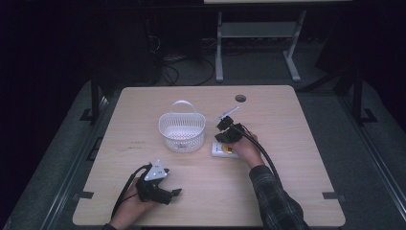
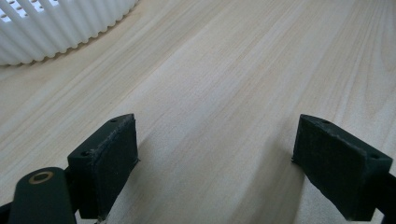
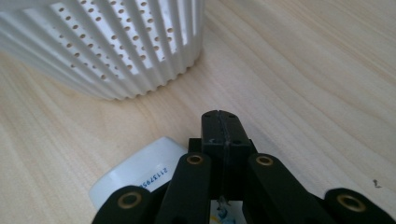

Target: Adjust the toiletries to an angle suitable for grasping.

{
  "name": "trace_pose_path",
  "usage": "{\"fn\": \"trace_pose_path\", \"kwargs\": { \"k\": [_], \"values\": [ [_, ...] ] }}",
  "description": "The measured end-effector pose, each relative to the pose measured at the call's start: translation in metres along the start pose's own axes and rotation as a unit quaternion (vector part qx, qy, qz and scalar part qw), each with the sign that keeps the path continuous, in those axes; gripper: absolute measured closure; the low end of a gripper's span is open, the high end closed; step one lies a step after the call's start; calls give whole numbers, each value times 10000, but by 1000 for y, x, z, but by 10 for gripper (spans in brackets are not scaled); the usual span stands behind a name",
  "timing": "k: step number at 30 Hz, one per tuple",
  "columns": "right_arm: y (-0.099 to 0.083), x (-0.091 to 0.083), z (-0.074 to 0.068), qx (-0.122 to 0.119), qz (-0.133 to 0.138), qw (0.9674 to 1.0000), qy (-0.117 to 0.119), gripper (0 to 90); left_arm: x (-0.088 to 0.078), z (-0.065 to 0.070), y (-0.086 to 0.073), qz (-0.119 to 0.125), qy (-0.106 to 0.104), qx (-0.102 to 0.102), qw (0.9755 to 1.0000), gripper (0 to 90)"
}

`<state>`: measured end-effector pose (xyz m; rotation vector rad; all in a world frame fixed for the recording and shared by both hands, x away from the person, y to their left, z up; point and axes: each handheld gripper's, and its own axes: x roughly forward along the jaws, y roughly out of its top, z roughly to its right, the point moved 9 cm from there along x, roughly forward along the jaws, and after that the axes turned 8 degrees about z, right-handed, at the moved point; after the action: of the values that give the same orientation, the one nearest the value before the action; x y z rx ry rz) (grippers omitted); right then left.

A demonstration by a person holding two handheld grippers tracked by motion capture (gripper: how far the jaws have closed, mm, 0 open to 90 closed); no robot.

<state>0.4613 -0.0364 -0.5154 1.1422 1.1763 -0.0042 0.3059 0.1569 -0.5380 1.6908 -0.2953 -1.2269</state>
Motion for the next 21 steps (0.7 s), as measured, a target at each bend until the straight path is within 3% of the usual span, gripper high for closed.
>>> {"fn": "trace_pose_path", "kwargs": {
  "k": [21],
  "values": [
    [-18, -16, -24, -154, -32, 9997, 204, 895, 0, 0, 0, -21, 1, 18, 10000, 129]
  ]
}}
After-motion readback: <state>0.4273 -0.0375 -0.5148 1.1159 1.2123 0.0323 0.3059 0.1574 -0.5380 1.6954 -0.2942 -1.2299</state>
